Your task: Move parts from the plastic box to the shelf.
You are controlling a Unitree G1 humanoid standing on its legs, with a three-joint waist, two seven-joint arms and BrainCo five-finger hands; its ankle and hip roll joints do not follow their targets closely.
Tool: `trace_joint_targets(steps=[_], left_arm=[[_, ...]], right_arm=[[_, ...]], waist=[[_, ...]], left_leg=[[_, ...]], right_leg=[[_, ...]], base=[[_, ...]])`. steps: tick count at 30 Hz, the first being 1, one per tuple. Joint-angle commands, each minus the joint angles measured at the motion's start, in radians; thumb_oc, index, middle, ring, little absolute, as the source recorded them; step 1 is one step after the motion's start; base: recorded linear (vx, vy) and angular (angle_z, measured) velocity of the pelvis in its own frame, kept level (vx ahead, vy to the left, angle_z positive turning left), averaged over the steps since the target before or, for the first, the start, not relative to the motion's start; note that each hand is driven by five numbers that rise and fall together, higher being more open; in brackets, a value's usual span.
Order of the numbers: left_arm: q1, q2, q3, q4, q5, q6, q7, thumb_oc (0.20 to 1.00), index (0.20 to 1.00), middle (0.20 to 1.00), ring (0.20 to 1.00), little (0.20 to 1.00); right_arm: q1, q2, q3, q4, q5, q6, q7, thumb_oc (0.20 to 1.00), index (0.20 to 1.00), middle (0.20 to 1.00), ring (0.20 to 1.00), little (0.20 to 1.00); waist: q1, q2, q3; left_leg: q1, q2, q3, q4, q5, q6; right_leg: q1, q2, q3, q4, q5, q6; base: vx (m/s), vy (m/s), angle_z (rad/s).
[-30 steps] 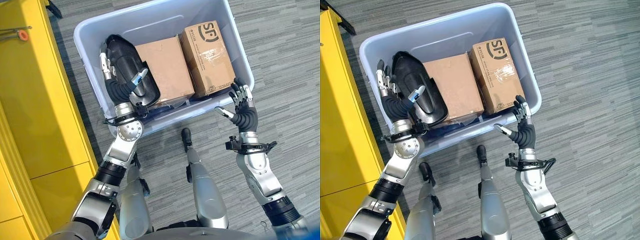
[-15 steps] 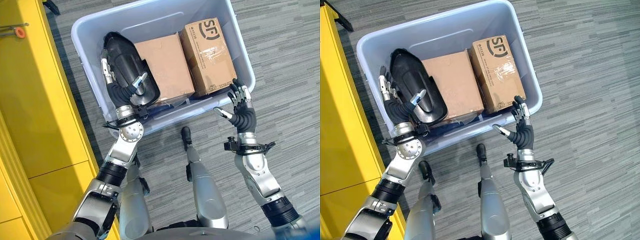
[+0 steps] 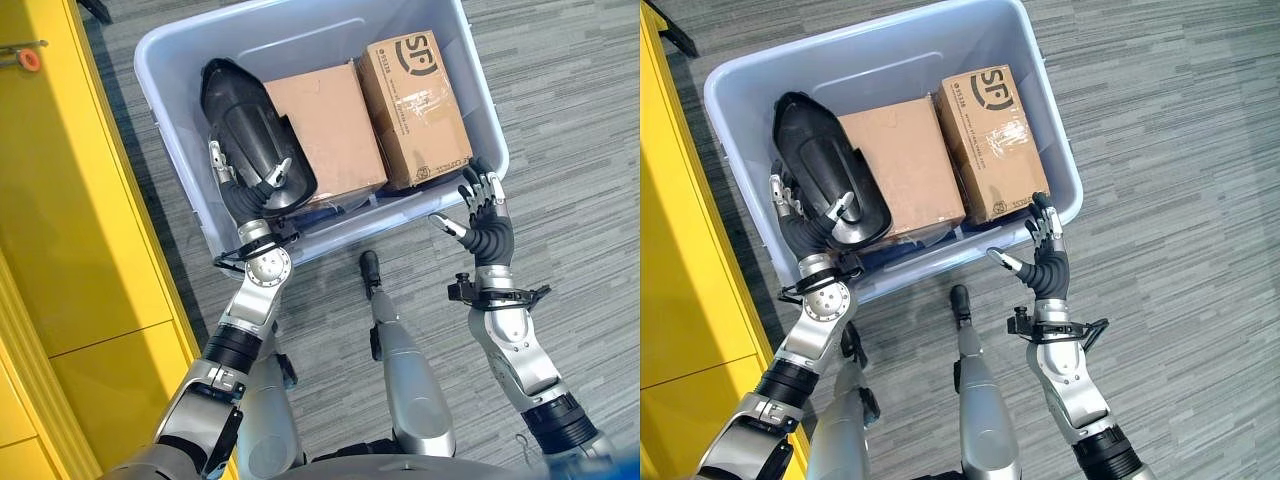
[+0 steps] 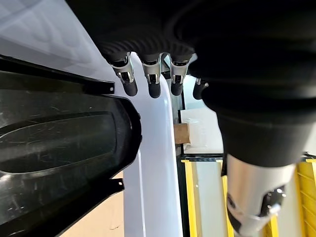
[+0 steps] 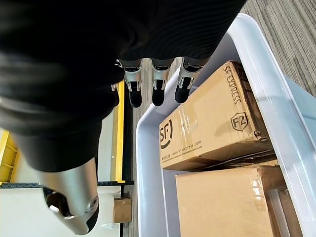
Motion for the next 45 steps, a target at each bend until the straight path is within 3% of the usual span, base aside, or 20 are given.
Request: trace_joint_targets(steps=[1,18,24,34,45], left_arm=[[-0.067,0.012,0.033,0.051,-0.002,-0.023,0.024,1.000,1.000,1.000,1.000,1.000],[-0.093,0.001,0.071,0.147,-0.032,-0.005,0.119,1.000,1.000,1.000,1.000,1.000],[-0.110,0.012,0.069,0.172,0.019,0.011,0.180,1.000,1.000,1.000,1.000,1.000],[-0.066,0.015,0.078,0.084,0.068,0.006,0.207,1.000,1.000,1.000,1.000,1.000],[-0.062,0.004,0.125,0.111,-0.016,-0.031,0.225,1.000,1.000,1.000,1.000,1.000]], right_arm=[[-0.045,-0.033,-0.031,-0.032,0.012,-0.060,-0.021,1.000,1.000,1.000,1.000,1.000],[-0.065,-0.041,-0.010,-0.025,0.021,-0.053,-0.049,1.000,1.000,1.000,1.000,1.000],[-0.072,-0.046,0.000,-0.021,0.025,-0.065,-0.058,1.000,1.000,1.000,1.000,1.000],[-0.063,-0.056,-0.002,-0.042,0.035,-0.073,-0.052,1.000,1.000,1.000,1.000,1.000],[-0.071,-0.062,0.007,-0.044,0.035,-0.066,-0.065,1.000,1.000,1.000,1.000,1.000]], waist=[[0.010,-0.023,-0.031],[0.004,-0.044,-0.029],[0.001,-0.055,-0.027],[0.011,-0.053,-0.030],[0.014,-0.063,-0.026]], left_leg=[[0.115,0.132,-0.007,0.005,0.008,-0.082],[0.107,0.136,-0.003,0.005,0.008,-0.085],[0.098,0.139,-0.005,0.005,0.009,-0.086],[0.088,0.135,-0.016,0.005,0.011,-0.086],[0.079,0.136,-0.018,0.005,0.012,-0.087]], right_leg=[[-0.082,-0.073,0.009,0.122,0.064,0.097],[-0.095,-0.062,0.012,0.120,0.066,0.094],[-0.102,-0.057,0.011,0.118,0.065,0.093],[-0.102,-0.060,-0.001,0.114,0.063,0.092],[-0.104,-0.057,0.002,0.106,0.067,0.090]], base=[[0.00,0.000,0.00],[0.00,0.000,-0.01],[0.00,-0.001,-0.02],[0.00,0.000,0.00],[0.00,0.000,0.00]])
